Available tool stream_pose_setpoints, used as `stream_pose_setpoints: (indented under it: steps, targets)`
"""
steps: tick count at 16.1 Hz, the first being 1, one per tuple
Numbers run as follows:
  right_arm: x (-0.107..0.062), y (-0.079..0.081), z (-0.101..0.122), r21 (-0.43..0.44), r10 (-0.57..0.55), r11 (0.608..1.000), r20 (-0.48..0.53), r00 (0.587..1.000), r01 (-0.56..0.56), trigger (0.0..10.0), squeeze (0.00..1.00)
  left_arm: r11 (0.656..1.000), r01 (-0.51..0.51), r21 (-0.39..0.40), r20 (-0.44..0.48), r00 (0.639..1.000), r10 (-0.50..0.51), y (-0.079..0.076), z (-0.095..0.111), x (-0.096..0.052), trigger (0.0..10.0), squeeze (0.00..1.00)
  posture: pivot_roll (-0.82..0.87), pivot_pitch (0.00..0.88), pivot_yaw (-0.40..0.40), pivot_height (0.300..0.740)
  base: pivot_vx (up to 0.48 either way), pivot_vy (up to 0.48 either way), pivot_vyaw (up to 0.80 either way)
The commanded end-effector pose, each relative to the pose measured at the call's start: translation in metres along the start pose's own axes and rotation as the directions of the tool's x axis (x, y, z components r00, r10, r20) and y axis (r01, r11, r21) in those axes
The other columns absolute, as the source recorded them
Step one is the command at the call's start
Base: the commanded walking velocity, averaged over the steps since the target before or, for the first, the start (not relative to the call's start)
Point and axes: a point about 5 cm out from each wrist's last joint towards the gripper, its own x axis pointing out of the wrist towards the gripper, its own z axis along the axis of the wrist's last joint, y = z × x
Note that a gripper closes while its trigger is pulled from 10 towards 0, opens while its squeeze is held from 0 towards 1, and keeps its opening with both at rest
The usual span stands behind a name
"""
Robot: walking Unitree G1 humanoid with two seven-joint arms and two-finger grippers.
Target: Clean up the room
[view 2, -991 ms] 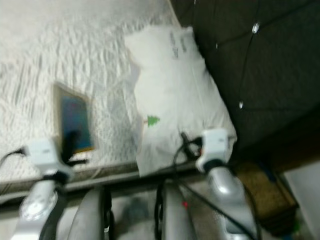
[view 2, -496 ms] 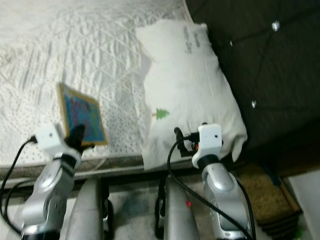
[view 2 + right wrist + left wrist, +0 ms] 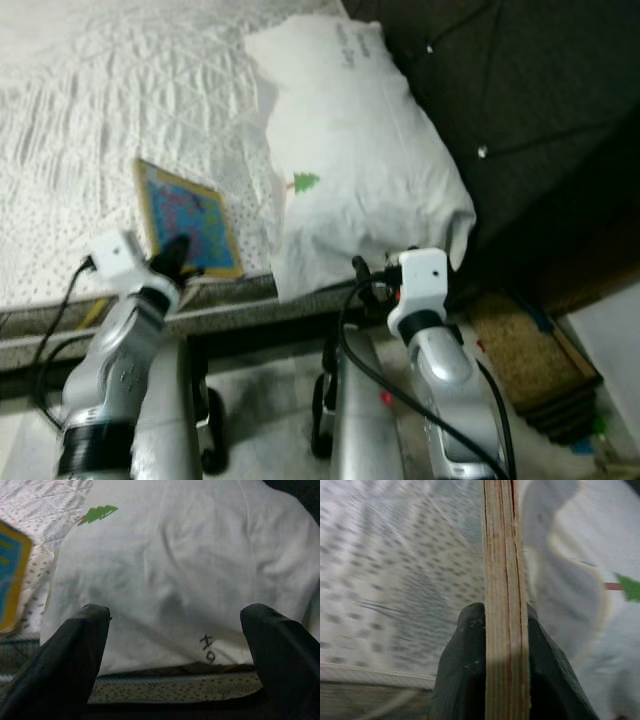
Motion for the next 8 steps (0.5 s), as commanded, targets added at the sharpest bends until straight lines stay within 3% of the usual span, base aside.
stream_pose_setpoints:
  steps: [1, 5, 6, 8]
  targets:
    - [-0.004, -0.006, 0.001, -0.003, -0.024, 1.000, -0.001, 1.000, 0.024, 10.0, 0.00, 0.997, 0.036, -0.072, -0.025, 0.999, -0.038, -0.009, -0.011, 0.003, 10.0, 0.00, -0.06, 0.257, -0.089, 0.560, 0.000, 0.000, 0.00]
    - [-0.019, -0.009, 0.008, 0.012, 0.010, 1.000, 0.000, 1.000, -0.010, 10.0, 0.00, 0.993, 0.038, -0.115, -0.040, 0.998, -0.043, -0.005, -0.010, 0.016, 10.0, 0.00, -0.10, 0.267, -0.101, 0.560, 0.000, 0.000, 0.00]
    - [-0.036, -0.010, 0.010, 0.013, 0.049, 0.999, -0.014, 0.999, -0.049, 10.0, 0.00, 0.991, 0.044, -0.126, -0.049, 0.998, -0.050, -0.002, -0.012, 0.022, 10.0, 0.00, -0.13, 0.273, -0.104, 0.560, 0.000, 0.000, 0.00]
    - [-0.047, -0.014, 0.009, 0.000, 0.049, 0.999, -0.035, 0.998, -0.049, 10.0, 0.00, 0.991, 0.054, -0.125, -0.038, 0.998, -0.059, -0.001, -0.012, 0.027, 10.0, 0.00, -0.16, 0.279, -0.110, 0.560, 0.000, 0.000, 0.00]
